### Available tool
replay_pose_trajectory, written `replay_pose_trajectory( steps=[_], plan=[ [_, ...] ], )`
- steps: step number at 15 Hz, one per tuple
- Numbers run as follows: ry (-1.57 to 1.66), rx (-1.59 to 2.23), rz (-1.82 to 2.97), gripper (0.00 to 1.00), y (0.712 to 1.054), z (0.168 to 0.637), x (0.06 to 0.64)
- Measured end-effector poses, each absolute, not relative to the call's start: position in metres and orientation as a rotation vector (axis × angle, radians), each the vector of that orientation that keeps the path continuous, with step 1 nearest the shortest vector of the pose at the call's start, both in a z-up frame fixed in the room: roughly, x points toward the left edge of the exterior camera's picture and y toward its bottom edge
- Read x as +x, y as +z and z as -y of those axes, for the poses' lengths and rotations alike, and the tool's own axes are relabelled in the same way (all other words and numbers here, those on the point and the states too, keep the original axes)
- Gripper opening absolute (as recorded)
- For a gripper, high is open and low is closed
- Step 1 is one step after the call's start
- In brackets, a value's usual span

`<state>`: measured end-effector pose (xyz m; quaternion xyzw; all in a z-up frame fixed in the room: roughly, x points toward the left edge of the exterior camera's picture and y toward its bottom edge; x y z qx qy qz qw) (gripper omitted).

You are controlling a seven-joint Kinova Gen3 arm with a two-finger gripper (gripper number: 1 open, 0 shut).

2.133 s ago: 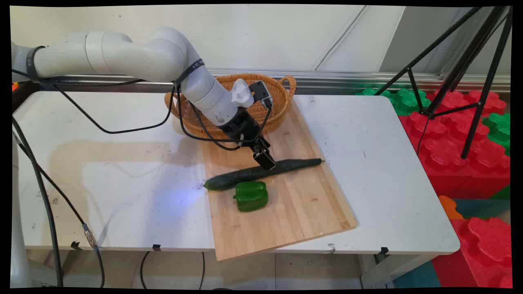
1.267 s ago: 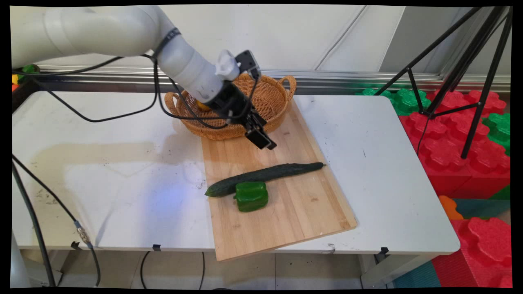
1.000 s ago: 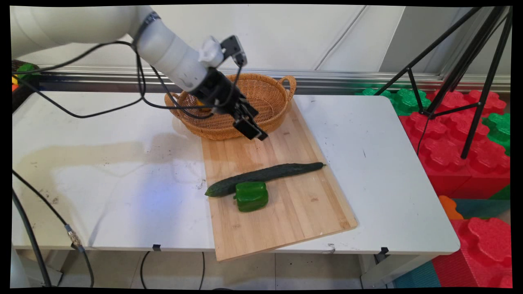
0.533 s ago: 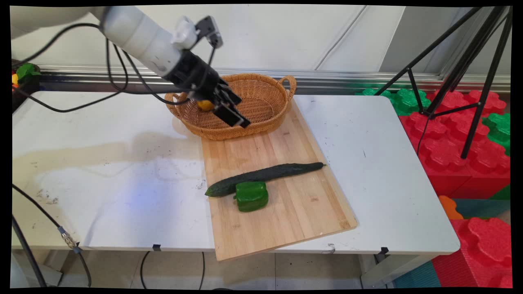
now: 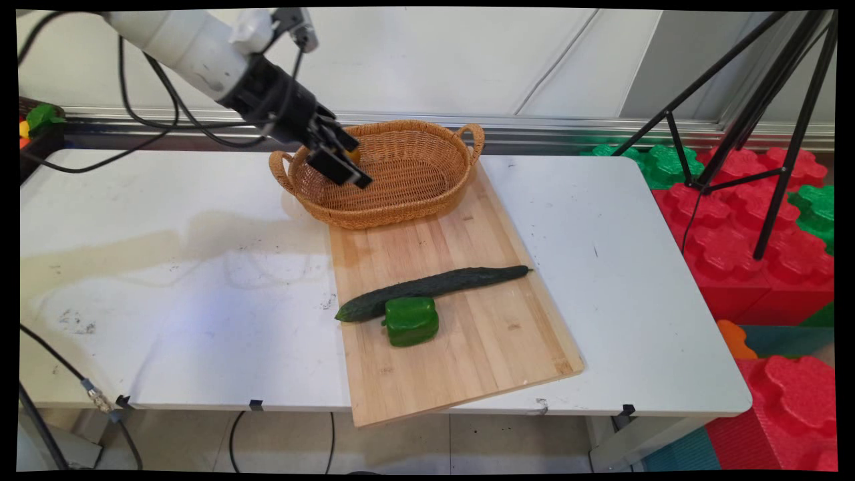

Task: Pick up the potato from the vegetable basket

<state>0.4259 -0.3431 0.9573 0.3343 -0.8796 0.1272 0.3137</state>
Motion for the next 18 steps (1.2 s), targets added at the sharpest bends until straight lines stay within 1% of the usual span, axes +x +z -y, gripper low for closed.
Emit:
replay_pose_trajectory(
  steps=[5,10,13,18],
  plan=[
    [0.393,0.932,2.339,1.00,0.966,0.344,0.463],
    [0.457,0.962,2.366,1.00,0.965,0.354,0.485],
    [0.497,0.980,2.388,1.00,0.957,0.365,0.496],
    [0.570,1.055,2.421,1.00,0.926,0.401,0.513]
  ],
)
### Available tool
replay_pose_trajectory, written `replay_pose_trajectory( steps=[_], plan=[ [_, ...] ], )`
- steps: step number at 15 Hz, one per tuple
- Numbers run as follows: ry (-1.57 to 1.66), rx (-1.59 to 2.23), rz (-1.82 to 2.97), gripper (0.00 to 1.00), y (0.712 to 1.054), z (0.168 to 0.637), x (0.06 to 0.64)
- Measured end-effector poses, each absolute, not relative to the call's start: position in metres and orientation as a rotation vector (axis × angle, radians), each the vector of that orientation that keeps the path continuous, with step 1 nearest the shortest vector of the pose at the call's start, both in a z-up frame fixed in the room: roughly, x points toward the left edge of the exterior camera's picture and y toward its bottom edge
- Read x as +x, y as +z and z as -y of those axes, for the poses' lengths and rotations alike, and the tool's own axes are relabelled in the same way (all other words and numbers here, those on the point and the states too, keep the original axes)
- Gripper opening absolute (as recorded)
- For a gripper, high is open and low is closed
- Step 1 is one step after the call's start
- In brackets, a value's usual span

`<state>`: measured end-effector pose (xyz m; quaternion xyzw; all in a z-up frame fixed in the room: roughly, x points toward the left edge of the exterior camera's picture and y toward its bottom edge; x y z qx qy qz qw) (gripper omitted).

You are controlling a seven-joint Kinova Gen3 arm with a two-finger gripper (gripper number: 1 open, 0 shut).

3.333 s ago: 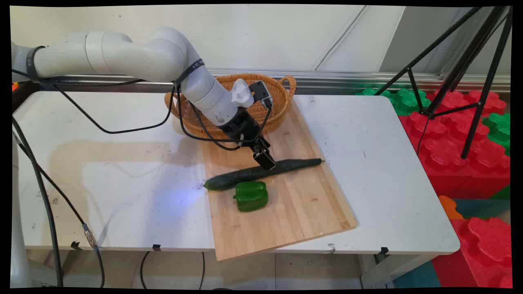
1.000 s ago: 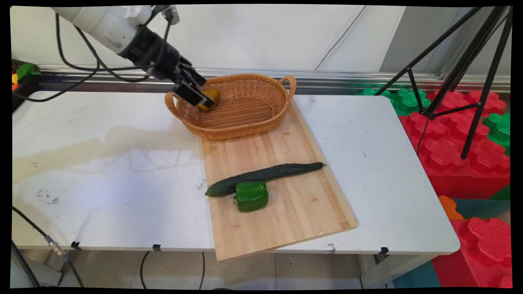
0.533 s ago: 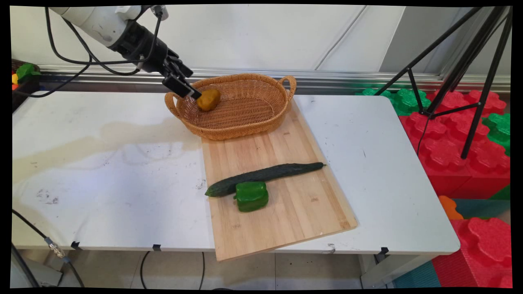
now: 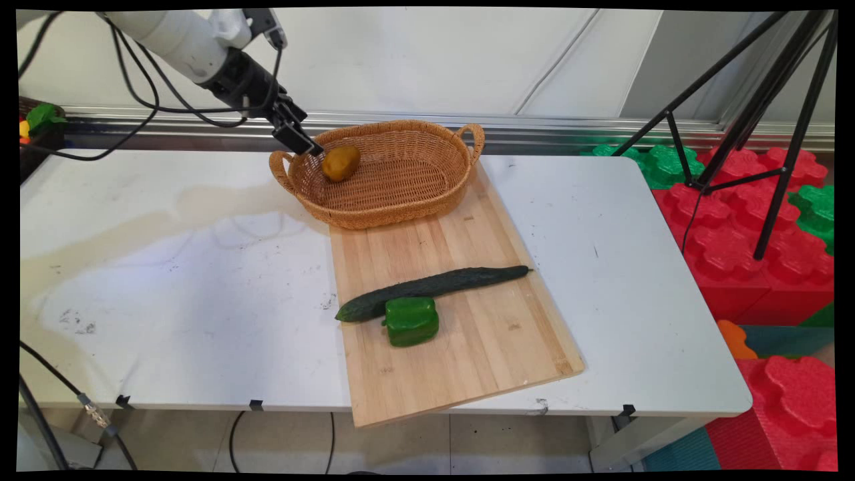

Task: Pick up the potato from the vegetable basket

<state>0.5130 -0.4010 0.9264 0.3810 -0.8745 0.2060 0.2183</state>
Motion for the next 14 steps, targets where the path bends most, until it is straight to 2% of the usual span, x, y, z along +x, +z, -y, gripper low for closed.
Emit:
replay_pose_trajectory(
  steps=[14],
  plan=[
    [0.631,1.138,2.501,1.00,0.854,0.466,0.503]
  ],
)
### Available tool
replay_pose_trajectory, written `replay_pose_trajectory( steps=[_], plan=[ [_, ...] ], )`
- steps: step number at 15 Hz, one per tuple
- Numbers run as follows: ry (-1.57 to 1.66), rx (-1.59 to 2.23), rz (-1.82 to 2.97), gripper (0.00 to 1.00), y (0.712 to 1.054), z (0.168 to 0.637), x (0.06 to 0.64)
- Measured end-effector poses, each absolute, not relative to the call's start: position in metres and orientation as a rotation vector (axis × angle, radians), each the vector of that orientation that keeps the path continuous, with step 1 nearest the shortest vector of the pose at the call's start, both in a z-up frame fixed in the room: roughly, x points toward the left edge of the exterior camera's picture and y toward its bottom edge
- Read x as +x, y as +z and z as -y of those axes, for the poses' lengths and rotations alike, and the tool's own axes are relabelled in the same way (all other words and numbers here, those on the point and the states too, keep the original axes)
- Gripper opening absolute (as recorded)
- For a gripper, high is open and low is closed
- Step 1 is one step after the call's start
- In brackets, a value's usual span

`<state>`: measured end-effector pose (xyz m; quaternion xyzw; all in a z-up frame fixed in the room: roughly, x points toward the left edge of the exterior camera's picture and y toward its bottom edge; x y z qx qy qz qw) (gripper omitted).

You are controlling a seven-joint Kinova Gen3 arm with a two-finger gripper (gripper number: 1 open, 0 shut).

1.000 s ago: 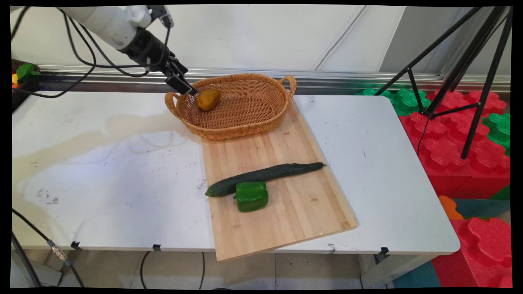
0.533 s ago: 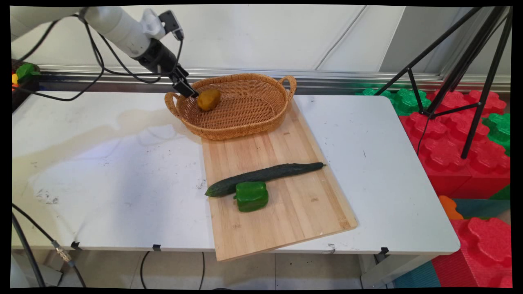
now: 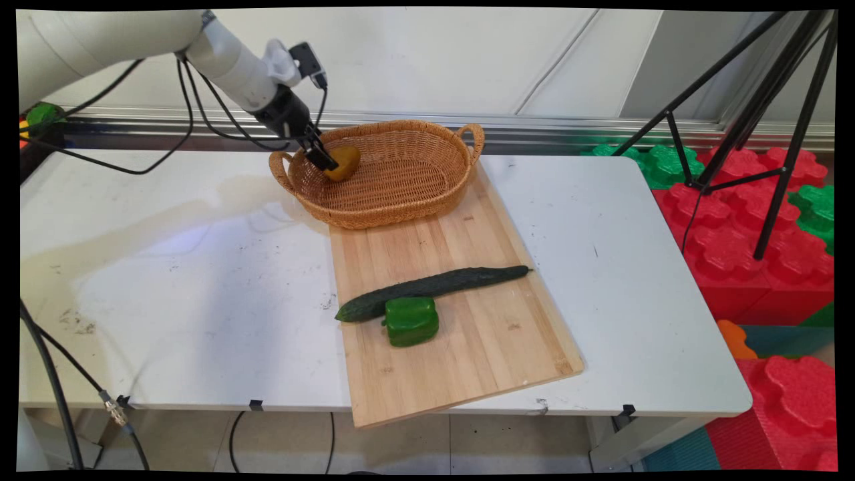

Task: Pick up the potato from the vegetable basket, then place the picked object on the cutting board

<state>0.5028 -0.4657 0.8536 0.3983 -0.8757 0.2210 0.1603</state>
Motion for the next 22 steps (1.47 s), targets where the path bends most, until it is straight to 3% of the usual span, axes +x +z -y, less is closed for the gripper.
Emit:
replay_pose_trajectory(
  steps=[16,17,22],
  plan=[
    [0.692,1.141,2.531,1.00,0.821,0.482,0.478],
    [0.697,1.137,2.531,0.00,0.821,0.482,0.477],
    [0.719,1.127,2.529,0.00,0.821,0.482,0.472]
  ],
)
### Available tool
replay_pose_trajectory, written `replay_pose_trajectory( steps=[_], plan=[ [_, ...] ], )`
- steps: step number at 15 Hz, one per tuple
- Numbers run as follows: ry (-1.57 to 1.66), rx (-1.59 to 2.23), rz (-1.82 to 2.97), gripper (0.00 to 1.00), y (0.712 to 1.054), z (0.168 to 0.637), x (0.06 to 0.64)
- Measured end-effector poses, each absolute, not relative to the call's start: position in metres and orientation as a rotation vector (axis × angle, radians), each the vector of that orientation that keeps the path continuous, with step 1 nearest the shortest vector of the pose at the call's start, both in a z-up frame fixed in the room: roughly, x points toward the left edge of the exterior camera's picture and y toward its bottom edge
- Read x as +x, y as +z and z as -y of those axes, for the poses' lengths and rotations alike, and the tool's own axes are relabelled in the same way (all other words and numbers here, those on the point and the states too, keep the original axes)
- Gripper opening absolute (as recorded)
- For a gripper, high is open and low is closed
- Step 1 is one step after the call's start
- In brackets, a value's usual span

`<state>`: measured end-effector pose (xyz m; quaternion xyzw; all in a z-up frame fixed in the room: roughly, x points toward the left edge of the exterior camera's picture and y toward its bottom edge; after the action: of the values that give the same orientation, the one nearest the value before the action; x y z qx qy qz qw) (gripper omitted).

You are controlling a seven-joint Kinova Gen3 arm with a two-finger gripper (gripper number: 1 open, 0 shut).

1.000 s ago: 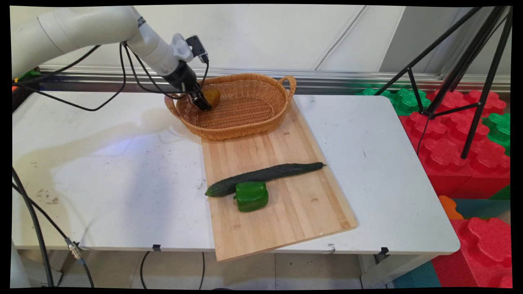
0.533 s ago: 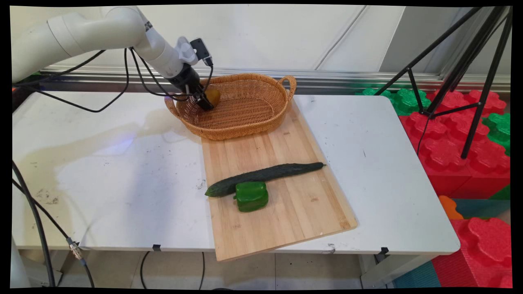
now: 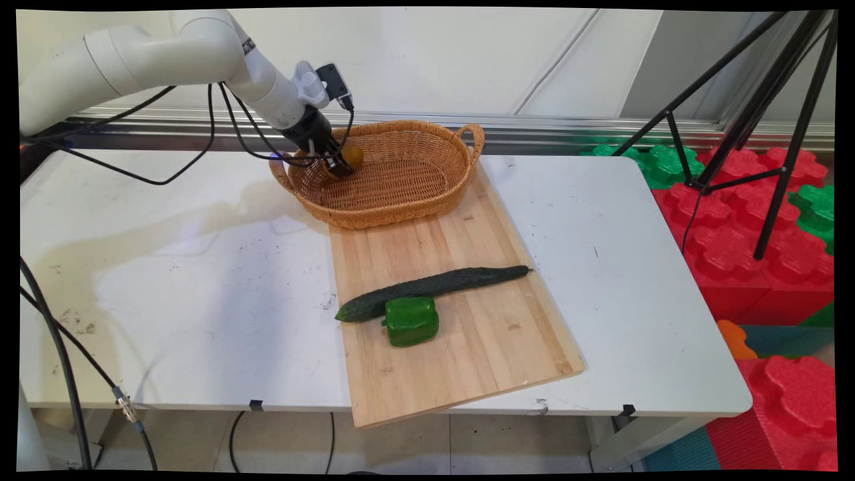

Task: Place the picked object on the cutting board

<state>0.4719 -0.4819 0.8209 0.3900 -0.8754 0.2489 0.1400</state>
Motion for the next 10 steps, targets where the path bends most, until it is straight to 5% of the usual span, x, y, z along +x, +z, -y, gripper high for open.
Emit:
replay_pose_trajectory(
  steps=[10],
  plan=[
    [0.748,1.161,2.481,0.00,0.840,0.467,0.467]
  ],
)
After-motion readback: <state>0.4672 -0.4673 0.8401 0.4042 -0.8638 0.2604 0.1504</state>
